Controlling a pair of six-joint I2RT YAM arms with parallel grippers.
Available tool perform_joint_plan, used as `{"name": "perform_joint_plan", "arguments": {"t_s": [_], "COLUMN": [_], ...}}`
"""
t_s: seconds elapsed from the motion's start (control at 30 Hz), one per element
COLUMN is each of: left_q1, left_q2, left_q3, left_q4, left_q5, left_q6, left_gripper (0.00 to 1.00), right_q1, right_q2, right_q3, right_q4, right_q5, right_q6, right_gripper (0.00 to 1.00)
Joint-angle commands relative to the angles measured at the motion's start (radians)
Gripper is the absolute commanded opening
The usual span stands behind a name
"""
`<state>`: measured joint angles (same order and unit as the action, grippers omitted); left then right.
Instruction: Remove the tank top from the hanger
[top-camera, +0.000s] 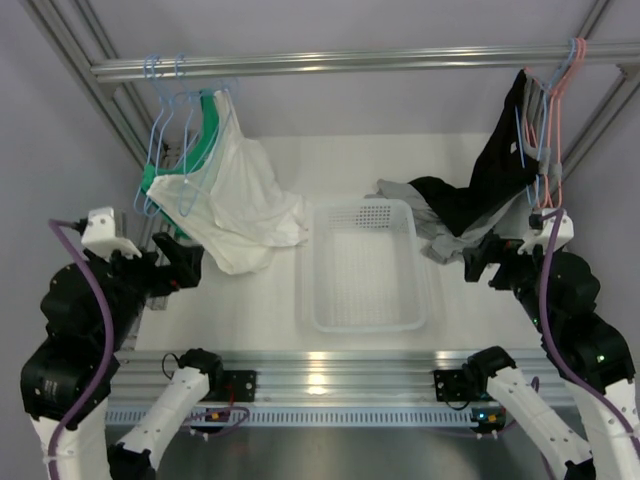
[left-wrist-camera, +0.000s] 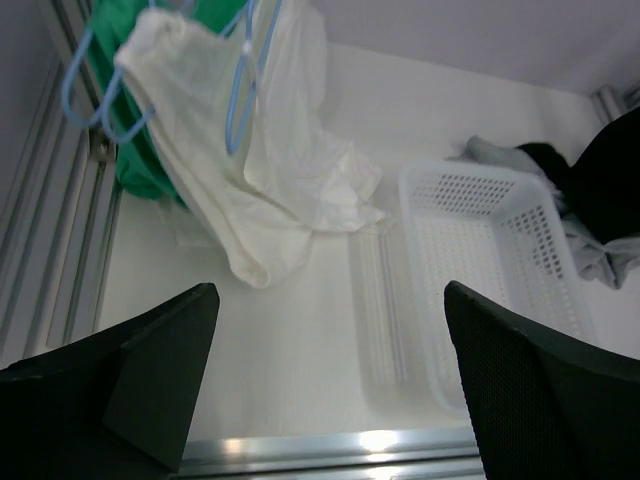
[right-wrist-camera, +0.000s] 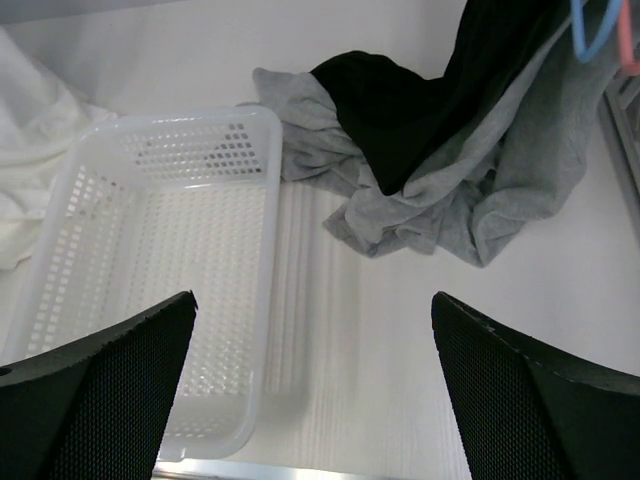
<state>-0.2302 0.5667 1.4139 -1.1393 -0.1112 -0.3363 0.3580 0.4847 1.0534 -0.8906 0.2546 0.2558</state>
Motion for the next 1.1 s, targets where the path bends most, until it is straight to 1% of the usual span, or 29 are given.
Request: {"name": "perform_joint_plan", "arguments": {"t_s": [0.0, 0.03, 0.07, 0.1, 0.17, 0.2, 0.23, 0.33, 0.4, 0.43, 0.5, 0.6, 0.73, 0.77, 0.83, 0.97, 1.03, 1.07], "left_q1": [0.005, 0.005, 0.005, 0.005, 0.005, 0.005, 0.005, 0.005, 0.006, 0.006, 0.011, 0.045, 0.051, 0.054, 0.072, 0.115, 0.138, 0.150], "left_q2": [0.180, 0.265, 0.315, 0.405, 0.494, 0.534, 0.606, 0.715, 0.771, 0.780, 0.788, 0.838, 0.838, 0.834, 0.835, 0.851, 0.851, 0.849], "left_q3": [0.231, 0.287, 0.387, 0.429, 0.491, 0.531, 0.545, 0.592, 0.641, 0.651, 0.643, 0.652, 0.617, 0.588, 0.568, 0.527, 0.502, 0.487], "left_q4": [0.056, 0.059, 0.058, 0.056, 0.056, 0.055, 0.056, 0.058, 0.062, 0.065, 0.116, 0.122, 0.136, 0.150, 0.174, 0.207, 0.246, 0.265], "left_q5": [0.028, 0.025, 0.016, -0.033, -0.109, -0.177, -0.195, -0.264, -0.269, -0.230, -0.238, -0.236, -0.245, -0.257, -0.236, -0.133, -0.107, -0.093], "left_q6": [0.033, 0.043, 0.052, 0.081, 0.108, 0.124, 0.134, 0.135, 0.152, 0.161, 0.175, 0.180, 0.171, 0.172, 0.189, 0.192, 0.194, 0.200], "left_gripper": [0.99, 0.99, 0.99, 0.99, 0.99, 0.99, 0.99, 0.99, 0.99, 0.99, 0.99, 0.99, 0.98, 0.98, 0.98, 0.94, 0.91, 0.87], "right_q1": [0.013, 0.012, 0.013, 0.012, 0.012, 0.012, 0.012, 0.012, 0.013, 0.013, 0.012, 0.012, 0.012, 0.012, 0.012, 0.012, 0.012, 0.013], "right_q2": [0.008, 0.012, 0.023, 0.029, 0.040, 0.040, 0.038, 0.043, 0.052, 0.055, 0.060, 0.066, 0.074, 0.075, 0.078, 0.078, 0.078, 0.077], "right_q3": [-0.019, -0.024, -0.021, -0.018, -0.006, -0.003, 0.003, 0.007, 0.007, 0.008, 0.007, 0.003, -0.001, -0.001, 0.000, -0.003, -0.004, -0.004], "right_q4": [0.079, 0.093, 0.096, 0.094, 0.093, 0.094, 0.094, 0.097, 0.097, 0.097, 0.097, 0.097, 0.098, 0.097, 0.097, 0.097, 0.097, 0.097], "right_q5": [-0.109, -0.130, -0.138, -0.147, -0.164, -0.166, -0.169, -0.187, -0.205, -0.225, -0.242, -0.285, -0.304, -0.304, -0.310, -0.319, -0.327, -0.334], "right_q6": [0.019, 0.020, 0.016, 0.011, -0.007, -0.010, -0.013, -0.018, -0.033, -0.044, -0.050, -0.052, -0.058, -0.059, -0.061, -0.055, -0.050, -0.047], "right_gripper": [0.99, 0.99, 0.99, 0.99, 0.99, 0.99, 0.99, 0.99, 0.99, 0.99, 0.99, 0.99, 0.99, 0.99, 0.99, 0.99, 0.99, 0.99]}}
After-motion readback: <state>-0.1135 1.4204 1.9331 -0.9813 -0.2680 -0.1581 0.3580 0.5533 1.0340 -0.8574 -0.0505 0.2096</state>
